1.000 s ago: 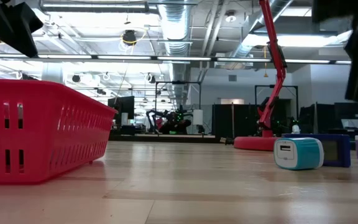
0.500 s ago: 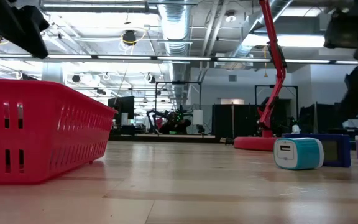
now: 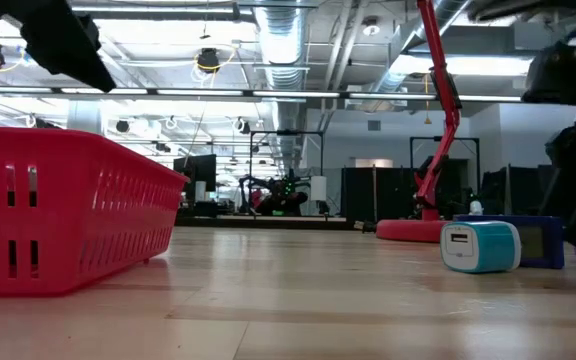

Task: Pick & Place Office items
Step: Put the bottom blue digital clock into the yellow bin

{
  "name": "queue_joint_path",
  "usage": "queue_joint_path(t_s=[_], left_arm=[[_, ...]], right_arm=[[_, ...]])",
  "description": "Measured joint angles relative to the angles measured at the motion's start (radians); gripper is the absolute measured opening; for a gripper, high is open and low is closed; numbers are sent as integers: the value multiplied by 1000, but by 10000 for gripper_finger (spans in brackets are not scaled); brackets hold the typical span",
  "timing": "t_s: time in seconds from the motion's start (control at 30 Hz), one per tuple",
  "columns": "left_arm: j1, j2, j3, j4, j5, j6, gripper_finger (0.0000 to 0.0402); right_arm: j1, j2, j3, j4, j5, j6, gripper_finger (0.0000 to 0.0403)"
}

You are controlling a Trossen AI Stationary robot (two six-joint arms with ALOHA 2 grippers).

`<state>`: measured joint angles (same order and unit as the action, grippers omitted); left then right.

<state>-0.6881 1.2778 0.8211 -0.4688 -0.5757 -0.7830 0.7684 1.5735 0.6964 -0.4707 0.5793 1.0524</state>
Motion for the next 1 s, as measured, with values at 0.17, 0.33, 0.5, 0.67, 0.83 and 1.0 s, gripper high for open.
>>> queue_joint_path(t_s=[0.17,0.33,0.5,0.67,0.83,1.0], left_arm=[[13,0,0,9,0,0,238],[16,0,0,9,0,0,239],[16,0,0,7,0,0,237],[16,0,0,7,0,0,237],[16,0,0,6,0,0,237],[16,0,0,7,0,0,237]], right_arm=[[-9,45,0,21,3,-17,292],[-13,70,0,86,0,-39,290],[-37,69,0,88,10,-66,290],[-75,69,0,121,6,-129,277],[-100,69,2,127,-49,-144,220],[-100,69,2,126,-56,-144,122]])
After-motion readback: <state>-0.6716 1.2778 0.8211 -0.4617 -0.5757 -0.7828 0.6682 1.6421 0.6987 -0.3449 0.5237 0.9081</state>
